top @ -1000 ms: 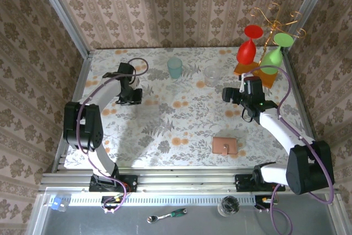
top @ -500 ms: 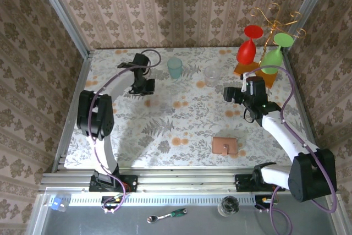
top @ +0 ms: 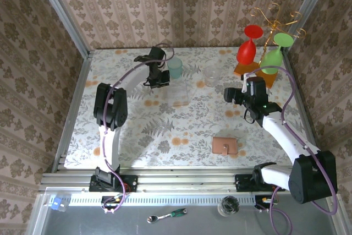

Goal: Take the credit cards out of the card holder

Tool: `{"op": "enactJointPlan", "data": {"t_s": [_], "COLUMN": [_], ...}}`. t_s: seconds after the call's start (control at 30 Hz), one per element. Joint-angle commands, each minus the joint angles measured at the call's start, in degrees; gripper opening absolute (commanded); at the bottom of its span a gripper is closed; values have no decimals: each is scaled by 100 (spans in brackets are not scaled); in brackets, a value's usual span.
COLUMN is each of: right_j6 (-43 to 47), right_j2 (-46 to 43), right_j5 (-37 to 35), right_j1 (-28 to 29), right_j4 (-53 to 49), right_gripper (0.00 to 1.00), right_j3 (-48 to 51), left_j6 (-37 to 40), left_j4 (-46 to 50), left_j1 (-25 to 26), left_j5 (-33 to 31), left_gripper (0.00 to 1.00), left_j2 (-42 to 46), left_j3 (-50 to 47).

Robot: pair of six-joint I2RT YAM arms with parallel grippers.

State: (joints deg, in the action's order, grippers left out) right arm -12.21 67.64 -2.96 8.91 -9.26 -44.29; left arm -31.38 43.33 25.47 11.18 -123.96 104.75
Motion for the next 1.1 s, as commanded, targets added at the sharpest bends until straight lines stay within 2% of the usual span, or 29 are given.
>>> {"op": "enactJointPlan", "data": {"t_s": [0.0, 0.07, 0.3, 0.63, 1.07], "right_j6": [-81, -116, -189, -218, -297], "right_j2": [-128, -123, -75, -92, -171], "right_j5": [42, 67, 138, 156, 325], "right_j1": [23, 21, 22, 23, 32], "right_j4": [-59, -37, -12, -72, -304], "right_gripper": [95, 95, 95, 95, 95], "right_j3": [8, 18, 0, -16, -123], "left_j6": [-118, -94, -132, -36, 79], "left_j4": [156, 190, 11, -100, -23], "left_j1": [30, 194, 274, 318, 325], "left_j5": [239, 276, 476, 725, 719], "left_gripper": [0, 0, 0, 6, 14], "left_j2": [-173, -231, -303, -451, -364], "left_j3": [251, 324, 345, 543, 600]}}
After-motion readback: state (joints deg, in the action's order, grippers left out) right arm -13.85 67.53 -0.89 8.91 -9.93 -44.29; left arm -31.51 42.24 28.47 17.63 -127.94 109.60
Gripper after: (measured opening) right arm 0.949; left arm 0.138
